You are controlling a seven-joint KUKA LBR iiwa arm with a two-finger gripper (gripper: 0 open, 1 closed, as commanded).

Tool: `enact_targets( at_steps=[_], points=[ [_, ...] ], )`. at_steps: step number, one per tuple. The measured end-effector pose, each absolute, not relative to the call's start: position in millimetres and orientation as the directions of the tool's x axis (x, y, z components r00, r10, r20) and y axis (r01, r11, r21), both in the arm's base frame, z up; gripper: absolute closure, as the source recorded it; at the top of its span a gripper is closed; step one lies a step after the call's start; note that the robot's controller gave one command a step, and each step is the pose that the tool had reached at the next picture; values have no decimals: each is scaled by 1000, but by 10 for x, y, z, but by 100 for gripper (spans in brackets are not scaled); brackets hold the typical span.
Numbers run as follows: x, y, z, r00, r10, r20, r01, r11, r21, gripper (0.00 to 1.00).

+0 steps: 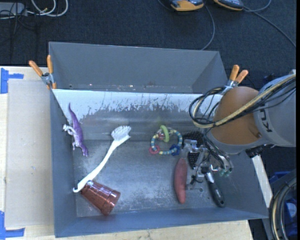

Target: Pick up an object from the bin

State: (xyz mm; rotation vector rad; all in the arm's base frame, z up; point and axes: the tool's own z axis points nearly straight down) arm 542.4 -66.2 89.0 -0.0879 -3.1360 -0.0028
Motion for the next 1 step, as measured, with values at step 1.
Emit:
enact_targets(
  at_steps=[1],
  points=[
    [5484, -665, 823, -993, 115, 5, 115, 993, 2, 0]
  ],
)
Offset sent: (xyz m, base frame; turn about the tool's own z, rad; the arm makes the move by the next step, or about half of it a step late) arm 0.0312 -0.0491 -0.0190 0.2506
